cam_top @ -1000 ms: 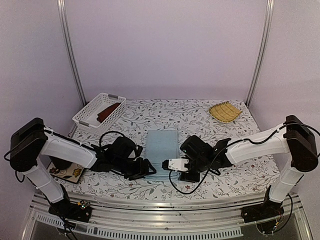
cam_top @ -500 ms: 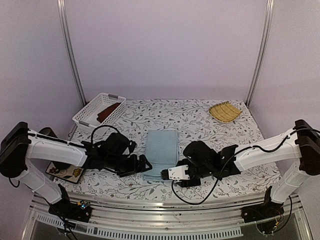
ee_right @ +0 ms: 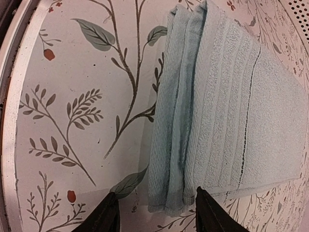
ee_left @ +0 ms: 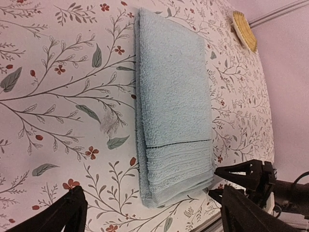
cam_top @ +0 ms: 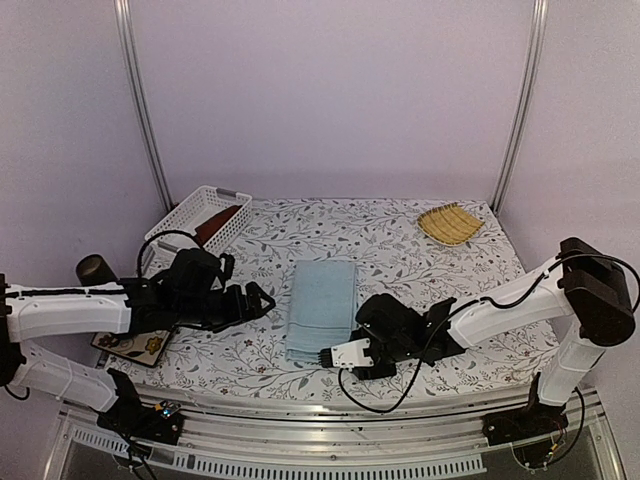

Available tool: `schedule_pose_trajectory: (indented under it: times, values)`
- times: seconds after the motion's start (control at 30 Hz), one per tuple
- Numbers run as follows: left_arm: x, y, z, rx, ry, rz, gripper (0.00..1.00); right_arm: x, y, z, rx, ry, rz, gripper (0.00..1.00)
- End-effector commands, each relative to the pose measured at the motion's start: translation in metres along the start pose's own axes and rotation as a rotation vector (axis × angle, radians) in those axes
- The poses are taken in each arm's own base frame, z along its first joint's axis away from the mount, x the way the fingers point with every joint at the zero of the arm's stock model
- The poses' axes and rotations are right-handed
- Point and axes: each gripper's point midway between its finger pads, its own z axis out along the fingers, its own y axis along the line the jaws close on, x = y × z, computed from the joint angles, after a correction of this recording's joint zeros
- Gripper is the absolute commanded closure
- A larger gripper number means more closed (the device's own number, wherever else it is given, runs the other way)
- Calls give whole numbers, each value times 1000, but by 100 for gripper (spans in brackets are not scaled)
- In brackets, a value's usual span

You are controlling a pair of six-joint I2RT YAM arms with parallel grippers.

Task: Roll the towels
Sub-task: Pick up the towel from the center of the board.

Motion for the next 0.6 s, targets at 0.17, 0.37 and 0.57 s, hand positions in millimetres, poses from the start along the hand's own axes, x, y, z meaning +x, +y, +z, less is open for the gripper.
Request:
schedule_pose_trajectory:
  times: [0.17, 0.37, 0.57]
  values:
    - [-7, 19, -7, -46, -44, 7, 3, 2, -1, 14, 21, 25, 10, 48]
    - [-16, 17, -9, -37, -66, 10, 3, 2, 3, 20, -6, 37, 19, 62]
    - [-22, 18, -12, -35, -83, 22, 3, 2, 10, 26, -56, 53, 59, 75]
